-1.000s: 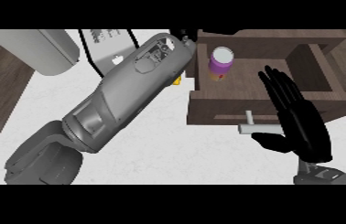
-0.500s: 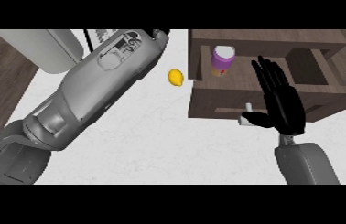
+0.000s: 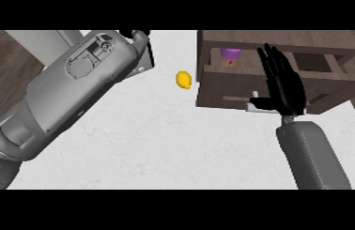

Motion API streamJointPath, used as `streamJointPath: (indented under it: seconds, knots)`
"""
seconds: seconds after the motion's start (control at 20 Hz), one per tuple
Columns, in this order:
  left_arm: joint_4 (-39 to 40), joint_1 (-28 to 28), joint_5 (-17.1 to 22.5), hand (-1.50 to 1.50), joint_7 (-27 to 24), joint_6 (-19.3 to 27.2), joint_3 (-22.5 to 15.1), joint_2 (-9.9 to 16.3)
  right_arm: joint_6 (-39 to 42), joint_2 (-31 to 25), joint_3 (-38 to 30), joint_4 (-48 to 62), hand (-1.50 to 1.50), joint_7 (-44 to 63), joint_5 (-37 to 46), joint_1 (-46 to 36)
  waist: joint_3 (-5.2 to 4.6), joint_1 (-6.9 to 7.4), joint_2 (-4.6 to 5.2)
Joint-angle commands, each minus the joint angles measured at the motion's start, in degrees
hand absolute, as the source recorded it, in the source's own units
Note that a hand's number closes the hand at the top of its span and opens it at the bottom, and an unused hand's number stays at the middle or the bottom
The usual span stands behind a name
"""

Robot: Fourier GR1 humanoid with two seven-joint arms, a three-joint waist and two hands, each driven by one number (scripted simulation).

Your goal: Pick up the can, place it into the drawer and close the drawer

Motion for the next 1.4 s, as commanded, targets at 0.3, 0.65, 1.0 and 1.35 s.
streamJointPath:
  seconds: [0.3,0.65,1.0,1.35]
  knots:
    - [-8.0,6.5,-1.4,-1.5,2.7,-1.6,0.8,5.7,-9.4,2.7,-4.6,21.9,-1.5,0.8,2.0,-15.6,1.33,0.49,1.69]
    - [-14.7,12.9,-3.2,-1.5,3.7,-0.4,0.2,7.1,-16.0,0.6,-8.6,35.2,-1.5,-0.2,2.3,-24.8,1.37,0.57,2.04]
    - [-22.1,20.6,-5.3,-1.5,1.4,1.1,-0.5,8.6,-17.4,-1.1,-10.7,42.9,-1.5,1.1,2.6,-31.9,1.34,2.06,2.26]
    - [-25.6,23.1,-6.2,-1.5,2.5,0.4,0.3,10.5,-17.5,-0.7,-11.6,47.2,-1.5,2.3,2.8,-37.7,1.37,1.97,2.48]
